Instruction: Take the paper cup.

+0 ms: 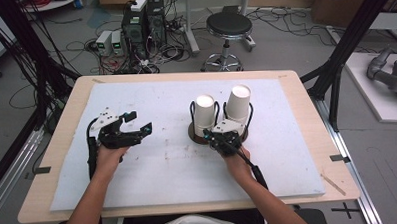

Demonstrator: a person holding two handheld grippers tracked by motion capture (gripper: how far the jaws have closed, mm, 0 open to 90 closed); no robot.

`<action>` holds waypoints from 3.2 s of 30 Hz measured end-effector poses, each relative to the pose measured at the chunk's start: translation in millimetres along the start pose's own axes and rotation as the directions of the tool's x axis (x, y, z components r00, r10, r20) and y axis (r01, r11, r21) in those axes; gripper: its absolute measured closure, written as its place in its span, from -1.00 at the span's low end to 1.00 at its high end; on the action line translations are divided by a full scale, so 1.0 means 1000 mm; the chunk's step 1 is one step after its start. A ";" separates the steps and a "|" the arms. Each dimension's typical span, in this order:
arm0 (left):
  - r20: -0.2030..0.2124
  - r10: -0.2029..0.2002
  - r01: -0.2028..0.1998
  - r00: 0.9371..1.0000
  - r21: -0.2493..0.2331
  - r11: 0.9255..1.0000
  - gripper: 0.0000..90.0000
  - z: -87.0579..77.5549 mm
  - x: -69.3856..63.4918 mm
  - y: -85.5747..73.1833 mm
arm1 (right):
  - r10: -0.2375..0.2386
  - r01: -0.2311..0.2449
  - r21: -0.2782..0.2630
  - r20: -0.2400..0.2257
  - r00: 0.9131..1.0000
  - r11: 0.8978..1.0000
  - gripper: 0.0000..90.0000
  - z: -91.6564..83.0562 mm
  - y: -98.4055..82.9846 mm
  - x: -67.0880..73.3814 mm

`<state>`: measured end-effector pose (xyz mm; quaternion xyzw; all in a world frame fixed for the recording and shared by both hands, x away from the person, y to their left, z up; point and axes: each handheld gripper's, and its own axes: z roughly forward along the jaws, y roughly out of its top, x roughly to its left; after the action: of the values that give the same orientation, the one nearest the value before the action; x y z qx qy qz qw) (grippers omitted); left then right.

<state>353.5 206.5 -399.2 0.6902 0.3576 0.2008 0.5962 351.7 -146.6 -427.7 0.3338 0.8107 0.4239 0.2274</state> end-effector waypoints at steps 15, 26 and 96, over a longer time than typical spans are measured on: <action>-0.005 0.001 -0.001 1.000 0.007 1.000 -0.59 0.000 0.000 -0.001 | 0.101 -0.100 -0.014 0.072 0.992 0.995 1.00 0.006 0.001 0.009; -0.005 0.003 -0.003 1.000 0.006 1.000 -0.59 0.000 0.000 0.000 | 0.132 -0.131 -0.012 0.082 0.988 0.991 1.00 0.007 0.002 0.012; 0.288 0.111 -0.151 0.951 0.120 0.981 -0.24 0.160 -0.070 0.071 | 0.173 -0.174 -0.002 0.055 0.983 0.985 0.96 0.008 0.001 0.006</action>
<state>438.2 44.4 -353.5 0.7741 0.2362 0.1147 0.5760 353.1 -137.6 -431.9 0.4149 0.7727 0.4315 0.2113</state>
